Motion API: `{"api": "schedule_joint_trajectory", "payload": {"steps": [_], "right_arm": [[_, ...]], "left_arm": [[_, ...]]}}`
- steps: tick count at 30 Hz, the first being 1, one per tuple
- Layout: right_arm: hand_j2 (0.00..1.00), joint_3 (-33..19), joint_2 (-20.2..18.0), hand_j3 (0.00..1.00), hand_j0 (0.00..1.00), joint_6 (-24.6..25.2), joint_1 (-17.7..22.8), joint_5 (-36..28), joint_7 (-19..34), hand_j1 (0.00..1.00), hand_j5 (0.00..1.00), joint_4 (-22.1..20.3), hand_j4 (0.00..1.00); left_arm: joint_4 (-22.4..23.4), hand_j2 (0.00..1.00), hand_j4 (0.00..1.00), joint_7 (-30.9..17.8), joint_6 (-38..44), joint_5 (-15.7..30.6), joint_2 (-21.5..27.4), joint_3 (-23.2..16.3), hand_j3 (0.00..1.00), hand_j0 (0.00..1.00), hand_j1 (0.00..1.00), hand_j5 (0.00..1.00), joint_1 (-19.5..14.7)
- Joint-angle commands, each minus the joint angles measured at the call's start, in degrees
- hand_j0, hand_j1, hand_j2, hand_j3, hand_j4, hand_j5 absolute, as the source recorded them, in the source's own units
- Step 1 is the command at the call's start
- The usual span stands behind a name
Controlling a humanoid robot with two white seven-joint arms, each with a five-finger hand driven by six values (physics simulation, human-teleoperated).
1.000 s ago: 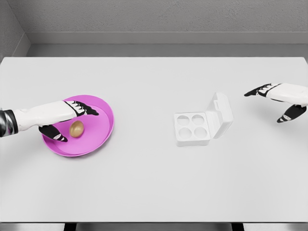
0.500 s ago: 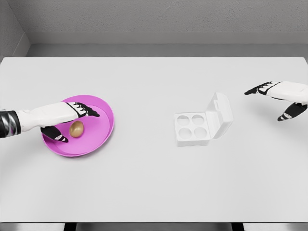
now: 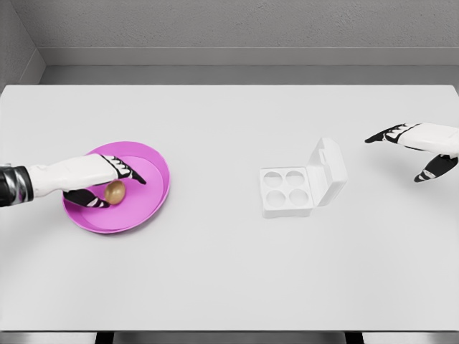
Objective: Pack egg into the box and close the box lid
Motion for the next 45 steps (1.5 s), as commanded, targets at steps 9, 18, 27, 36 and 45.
{"api": "schedule_joint_trajectory", "payload": {"steps": [9, 18, 27, 36, 45], "right_arm": [[1.0, 0.0, -0.3, 1.0, 1.0, 0.1, 0.0, -0.3, 0.0, 1.0, 1.0, 0.0, 1.0], [1.0, 0.0, -0.3, 1.0, 1.0, 0.1, 0.0, -0.3, 0.0, 1.0, 1.0, 0.0, 1.0], [1.0, -0.1, -0.4, 1.0, 1.0, 0.1, 0.0, -0.3, 0.0, 1.0, 1.0, 0.0, 1.0], [1.0, -0.1, -0.4, 1.0, 1.0, 0.1, 0.0, -0.3, 0.0, 1.0, 1.0, 0.0, 1.0], [1.0, -0.1, -0.4, 1.0, 1.0, 0.1, 0.0, -0.3, 0.1, 1.0, 1.0, 0.0, 1.0]], "left_arm": [[-0.3, 0.63, 0.63, 0.0, 0.1, 0.1, 0.3, -0.4, 0.63, 0.63, 0.63, 0.63, 0.1], [-0.3, 0.62, 0.62, 0.0, 0.1, 0.1, 0.4, -0.4, 0.62, 0.62, 0.62, 0.62, 0.2], [-0.3, 0.59, 0.59, 0.0, 0.1, -0.3, 0.6, -0.5, 0.59, 0.59, 0.59, 0.59, 0.6], [0.4, 0.59, 0.59, 0.0, 0.1, -1.6, 0.5, -1.7, 0.59, 0.59, 0.59, 0.59, 0.4], [1.2, 0.45, 0.45, 0.0, 0.1, -0.7, 0.3, -1.7, 0.45, 0.45, 0.45, 0.45, 0.6]]}}
